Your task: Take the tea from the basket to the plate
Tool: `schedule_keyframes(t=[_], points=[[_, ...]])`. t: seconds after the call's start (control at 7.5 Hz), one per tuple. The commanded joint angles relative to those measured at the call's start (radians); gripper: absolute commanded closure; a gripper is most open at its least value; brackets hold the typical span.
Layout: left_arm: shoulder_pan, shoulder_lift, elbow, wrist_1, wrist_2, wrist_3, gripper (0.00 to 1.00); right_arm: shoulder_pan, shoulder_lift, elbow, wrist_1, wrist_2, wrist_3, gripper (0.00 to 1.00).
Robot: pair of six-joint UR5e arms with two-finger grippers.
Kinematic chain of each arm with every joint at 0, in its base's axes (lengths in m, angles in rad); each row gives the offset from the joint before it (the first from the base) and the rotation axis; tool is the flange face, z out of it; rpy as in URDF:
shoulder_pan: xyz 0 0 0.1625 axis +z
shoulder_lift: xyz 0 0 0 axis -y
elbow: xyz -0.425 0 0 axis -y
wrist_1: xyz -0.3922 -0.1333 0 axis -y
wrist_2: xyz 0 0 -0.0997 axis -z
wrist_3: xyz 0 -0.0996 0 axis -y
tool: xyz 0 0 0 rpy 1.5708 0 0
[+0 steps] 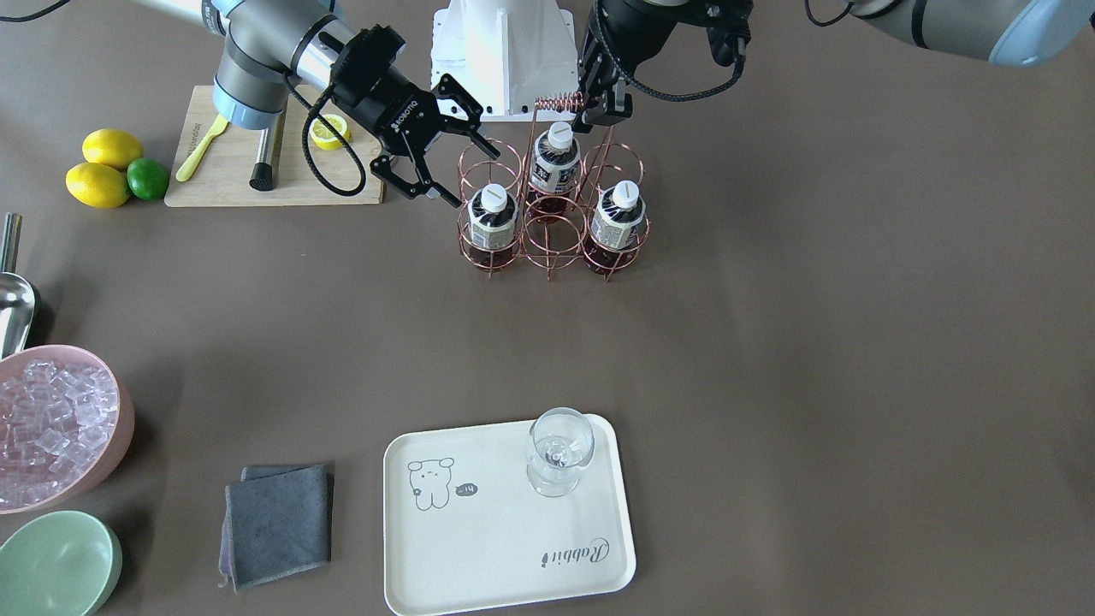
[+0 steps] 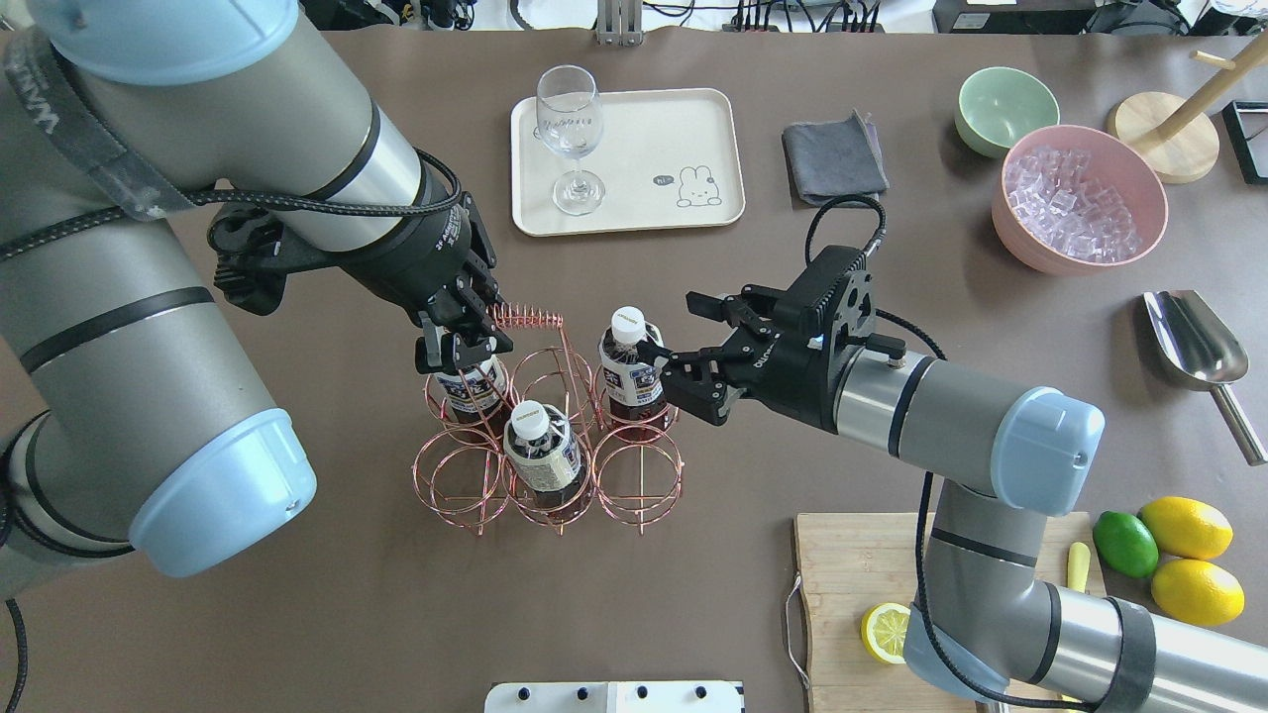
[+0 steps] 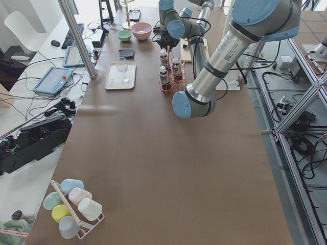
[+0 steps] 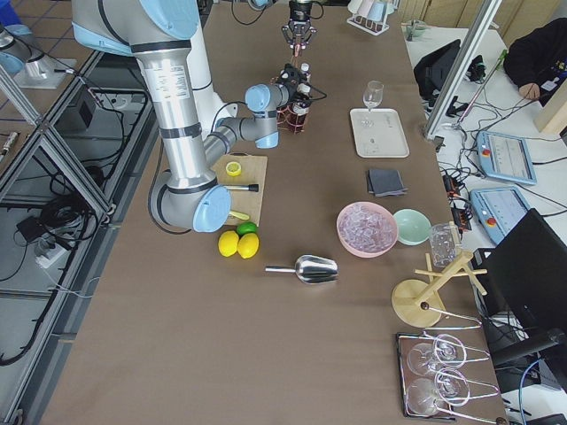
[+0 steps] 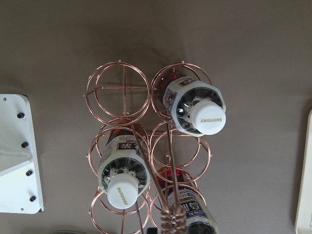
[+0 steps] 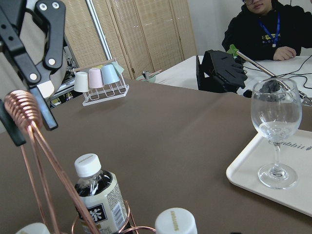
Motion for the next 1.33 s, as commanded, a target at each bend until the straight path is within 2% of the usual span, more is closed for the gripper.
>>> schedule_keyframes(t=[0.0,0.53,0.67,0.93,1.07,1.2], points=[[0.004,-0.002,0.004,0.000,-0.001,-0.007,1.00,-0.016,0.021,-0.010,-0.023,-0.025,-0.004,0.22],[0.006,-0.005,0.002,0.000,-0.003,-0.008,1.00,-0.013,0.040,-0.041,-0.026,-0.048,-0.006,0.22],[0.006,-0.005,0.004,0.000,-0.003,-0.008,1.00,-0.013,0.049,-0.039,-0.043,-0.048,-0.006,0.29],[0.004,-0.005,0.004,0.001,-0.001,-0.008,1.00,-0.013,0.055,-0.039,-0.046,-0.048,-0.001,0.54],[0.004,-0.005,0.004,0.000,-0.001,-0.008,1.00,-0.013,0.072,-0.038,-0.068,-0.051,0.003,0.75],[0.004,-0.005,0.004,0.000,0.001,-0.008,1.00,-0.013,0.072,-0.033,-0.072,-0.051,0.003,1.00]])
